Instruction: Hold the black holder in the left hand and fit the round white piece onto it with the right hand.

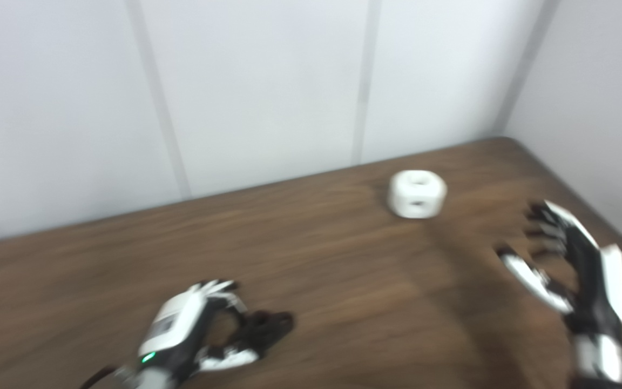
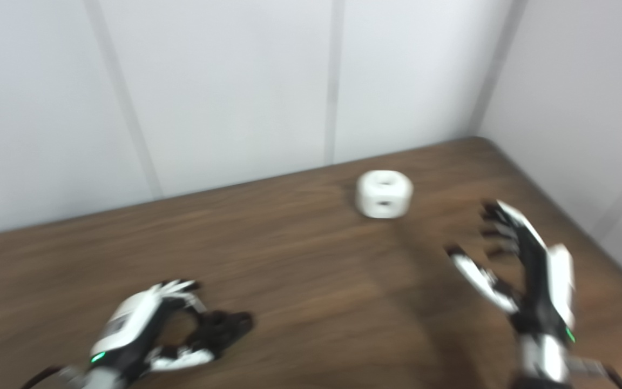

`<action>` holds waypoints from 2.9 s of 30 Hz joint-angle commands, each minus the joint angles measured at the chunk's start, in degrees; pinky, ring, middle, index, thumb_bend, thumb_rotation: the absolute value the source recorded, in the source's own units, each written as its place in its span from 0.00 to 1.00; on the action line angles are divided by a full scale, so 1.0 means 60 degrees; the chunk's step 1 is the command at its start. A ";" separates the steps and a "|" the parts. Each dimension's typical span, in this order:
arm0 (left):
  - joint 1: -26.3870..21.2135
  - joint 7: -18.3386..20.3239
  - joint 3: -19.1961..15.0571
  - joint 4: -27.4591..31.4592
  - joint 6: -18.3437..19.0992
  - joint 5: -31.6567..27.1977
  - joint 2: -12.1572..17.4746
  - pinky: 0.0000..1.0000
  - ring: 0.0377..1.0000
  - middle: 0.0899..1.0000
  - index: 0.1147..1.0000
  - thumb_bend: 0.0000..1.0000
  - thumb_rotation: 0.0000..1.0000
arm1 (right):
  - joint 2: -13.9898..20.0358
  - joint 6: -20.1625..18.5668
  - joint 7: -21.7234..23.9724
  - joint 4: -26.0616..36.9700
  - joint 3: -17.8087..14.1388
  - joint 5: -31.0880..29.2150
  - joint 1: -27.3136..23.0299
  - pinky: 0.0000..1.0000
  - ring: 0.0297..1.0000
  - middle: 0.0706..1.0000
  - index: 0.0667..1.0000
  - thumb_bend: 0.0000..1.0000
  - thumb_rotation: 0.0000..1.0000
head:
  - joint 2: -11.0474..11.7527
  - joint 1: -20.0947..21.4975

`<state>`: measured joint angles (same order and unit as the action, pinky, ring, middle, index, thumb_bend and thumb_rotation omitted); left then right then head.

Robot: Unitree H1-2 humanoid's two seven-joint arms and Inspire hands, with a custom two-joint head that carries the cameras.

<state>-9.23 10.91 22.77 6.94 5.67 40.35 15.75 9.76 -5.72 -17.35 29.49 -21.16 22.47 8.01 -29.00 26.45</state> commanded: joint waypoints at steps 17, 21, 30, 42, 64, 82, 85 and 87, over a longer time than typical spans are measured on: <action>-0.0288 0.0235 -0.0833 -0.0647 -0.0831 -0.0647 0.0390 1.00 0.93 0.86 0.41 0.52 0.04 | 0.3648 -0.3533 0.5746 -0.0316 -0.0795 0.2070 -0.3039 0.56 0.79 0.89 0.88 0.97 0.66 | -0.0147 0.0962; -0.0203 0.0287 -0.0853 -0.0516 -0.0838 -0.0665 0.0333 1.00 0.93 0.86 0.41 0.52 0.04 | 0.4604 -0.3531 0.7051 -0.1209 0.0063 0.2390 -0.3716 0.67 0.88 0.93 0.90 1.00 0.60 | -0.0136 0.0875; 0.0066 0.0443 -0.0774 -0.0181 -0.0641 -0.0609 0.0263 1.00 0.93 0.86 0.41 0.52 0.04 | 0.6118 -0.3259 0.8080 -0.3270 0.2530 0.2583 -0.5255 0.75 1.00 1.00 0.91 1.00 0.49 | 0.0132 0.0654; 0.0206 0.0459 -0.0648 -0.0161 -0.0604 -0.0493 0.0151 1.00 0.92 0.86 0.41 0.52 0.04 | 0.6473 -0.3339 0.9331 -0.4793 0.5230 0.3059 -0.7033 0.99 1.00 1.00 1.00 1.00 0.54 | 0.0509 0.0393; 0.0314 0.0429 -0.0541 -0.0014 -0.0461 -0.0422 0.0134 1.00 0.92 0.85 0.41 0.52 0.04 | 0.5895 -0.2946 0.8860 -0.6121 0.6582 0.4433 -0.8027 1.00 1.00 1.00 1.00 1.00 0.52 | 0.0727 0.0308; 0.0333 0.0481 -0.0639 0.0018 -0.0416 -0.0713 0.0216 1.00 0.92 0.86 0.41 0.52 0.04 | 0.5472 -0.1088 0.5284 -0.6316 0.5518 0.4193 -0.7108 1.00 1.00 0.94 0.44 0.51 0.14 | 0.0680 0.0269; 0.0337 0.0462 -0.0660 0.0001 -0.0436 -0.0749 0.0222 1.00 0.92 0.86 0.41 0.52 0.04 | 0.5483 -0.1041 0.5300 -0.6299 0.5441 0.4152 -0.7082 0.99 1.00 0.94 0.44 0.51 0.14 | 0.0684 0.0266; 0.0336 0.0456 -0.0666 -0.0008 -0.0438 -0.0762 0.0224 1.00 0.93 0.86 0.41 0.52 0.04 | 0.5487 -0.1013 0.5314 -0.6301 0.5400 0.4119 -0.7074 0.98 1.00 0.94 0.44 0.51 0.14 | 0.0683 0.0263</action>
<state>-7.74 12.12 18.70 6.54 2.27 36.06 16.27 41.09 -12.73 15.72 -10.00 12.59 47.51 -32.33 -24.87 27.95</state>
